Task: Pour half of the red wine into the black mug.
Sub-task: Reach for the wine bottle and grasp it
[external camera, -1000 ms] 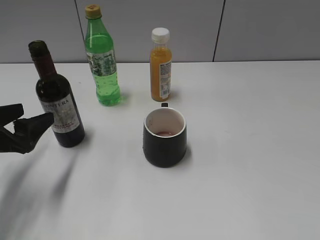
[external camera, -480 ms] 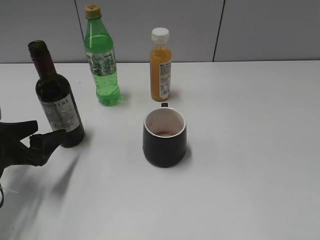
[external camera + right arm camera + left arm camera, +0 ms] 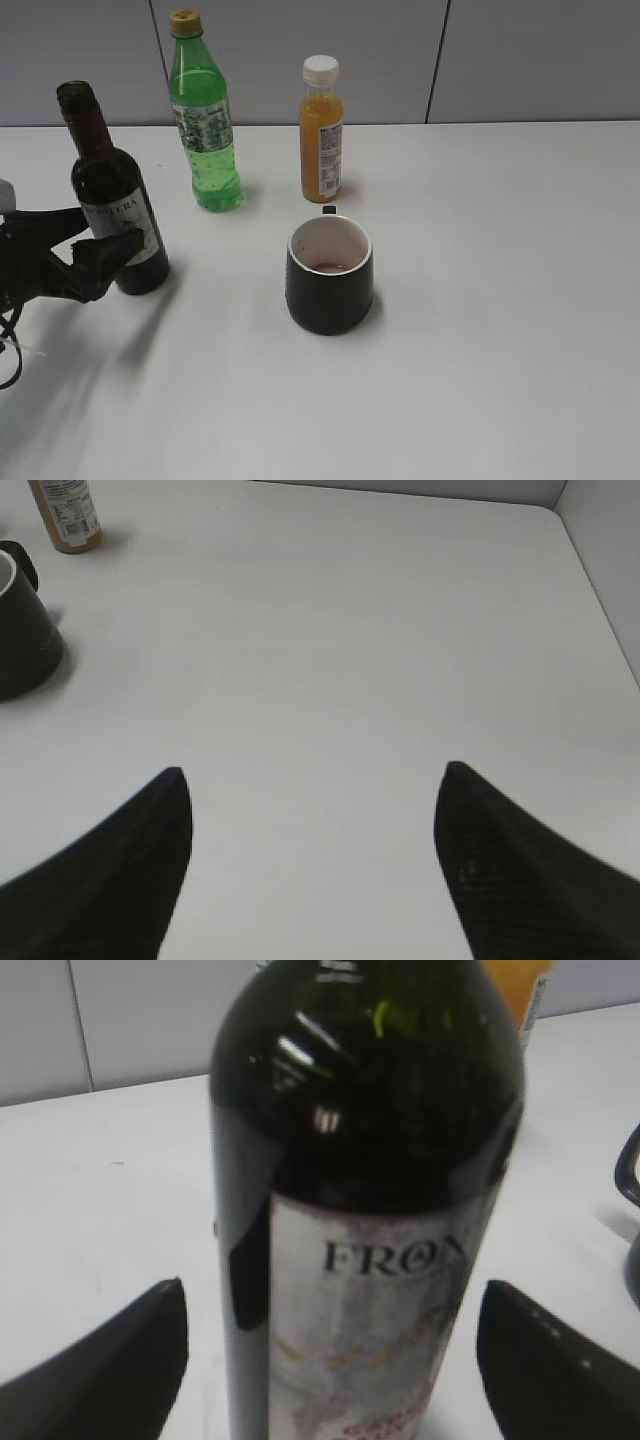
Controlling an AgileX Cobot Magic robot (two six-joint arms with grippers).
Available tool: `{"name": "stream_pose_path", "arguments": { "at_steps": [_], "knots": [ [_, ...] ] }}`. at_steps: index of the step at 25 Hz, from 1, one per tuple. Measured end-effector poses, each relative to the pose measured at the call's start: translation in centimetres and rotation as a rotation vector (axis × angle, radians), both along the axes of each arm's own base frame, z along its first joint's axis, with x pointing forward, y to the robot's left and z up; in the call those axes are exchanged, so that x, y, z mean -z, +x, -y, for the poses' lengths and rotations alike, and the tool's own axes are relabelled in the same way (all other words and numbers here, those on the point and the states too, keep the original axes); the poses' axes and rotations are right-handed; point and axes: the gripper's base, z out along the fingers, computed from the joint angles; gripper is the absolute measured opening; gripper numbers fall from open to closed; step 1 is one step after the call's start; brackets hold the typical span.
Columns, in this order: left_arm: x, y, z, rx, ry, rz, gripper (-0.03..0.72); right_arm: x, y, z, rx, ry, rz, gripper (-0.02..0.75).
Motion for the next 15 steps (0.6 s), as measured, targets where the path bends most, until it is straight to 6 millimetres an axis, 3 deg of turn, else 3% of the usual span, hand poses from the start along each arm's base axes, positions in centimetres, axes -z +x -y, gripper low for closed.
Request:
{"name": "stream_pose_path", "arguments": {
  "at_steps": [11, 15],
  "knots": [
    [0.3, 3.9, 0.7, 0.108, 0.024, 0.082, 0.692, 0.0, 0.0, 0.0, 0.000, 0.000, 0.001, 0.573],
    [0.5, 4.4, 0.9, 0.125, 0.027, 0.091, 0.692, 0.0, 0.0, 0.0, 0.000, 0.000, 0.000, 0.573]
  ]
}}
